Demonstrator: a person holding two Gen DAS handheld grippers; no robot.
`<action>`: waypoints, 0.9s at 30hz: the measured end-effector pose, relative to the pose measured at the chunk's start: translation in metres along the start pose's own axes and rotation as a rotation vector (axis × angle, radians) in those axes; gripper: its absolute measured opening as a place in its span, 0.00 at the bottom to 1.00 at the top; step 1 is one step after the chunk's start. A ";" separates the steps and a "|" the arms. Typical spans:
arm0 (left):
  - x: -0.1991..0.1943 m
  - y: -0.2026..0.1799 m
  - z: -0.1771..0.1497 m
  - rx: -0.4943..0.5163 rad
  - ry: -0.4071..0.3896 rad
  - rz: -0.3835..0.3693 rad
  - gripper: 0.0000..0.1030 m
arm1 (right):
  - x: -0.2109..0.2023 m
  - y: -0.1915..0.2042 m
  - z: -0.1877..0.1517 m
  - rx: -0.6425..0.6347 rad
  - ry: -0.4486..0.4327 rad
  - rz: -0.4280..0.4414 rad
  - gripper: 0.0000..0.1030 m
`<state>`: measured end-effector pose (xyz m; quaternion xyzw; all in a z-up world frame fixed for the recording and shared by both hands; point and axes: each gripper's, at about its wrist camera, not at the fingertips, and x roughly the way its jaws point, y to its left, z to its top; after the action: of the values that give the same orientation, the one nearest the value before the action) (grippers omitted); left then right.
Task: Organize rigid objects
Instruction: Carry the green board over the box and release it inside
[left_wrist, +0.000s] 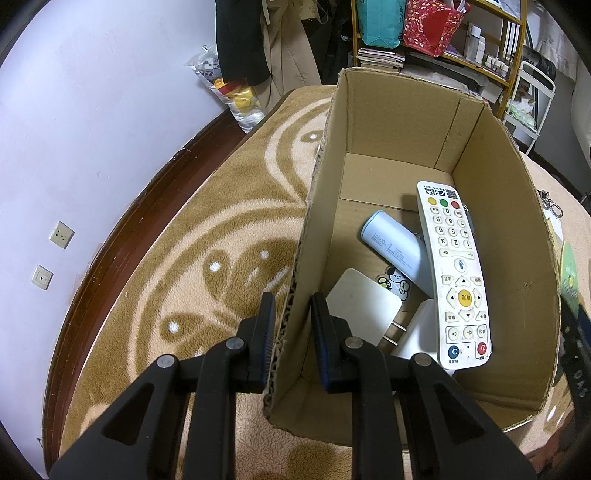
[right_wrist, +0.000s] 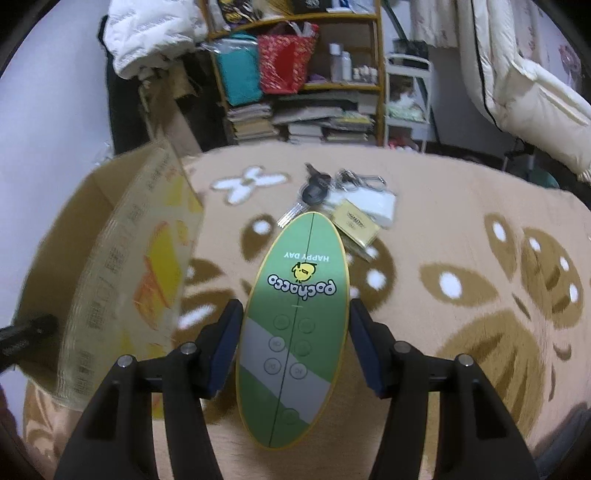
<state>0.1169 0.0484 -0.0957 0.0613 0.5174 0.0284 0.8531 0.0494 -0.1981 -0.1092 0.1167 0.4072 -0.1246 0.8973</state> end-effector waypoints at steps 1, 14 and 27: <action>0.000 0.000 0.000 0.000 0.000 0.000 0.19 | -0.003 0.002 0.002 -0.004 -0.008 0.008 0.60; 0.000 0.000 0.000 0.000 0.000 0.000 0.19 | -0.043 0.041 0.031 -0.048 -0.125 0.128 0.60; -0.001 -0.001 0.001 -0.002 0.000 -0.002 0.19 | -0.049 0.085 0.034 -0.123 -0.128 0.274 0.60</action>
<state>0.1172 0.0475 -0.0947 0.0600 0.5174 0.0283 0.8531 0.0691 -0.1225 -0.0411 0.1078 0.3362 0.0166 0.9355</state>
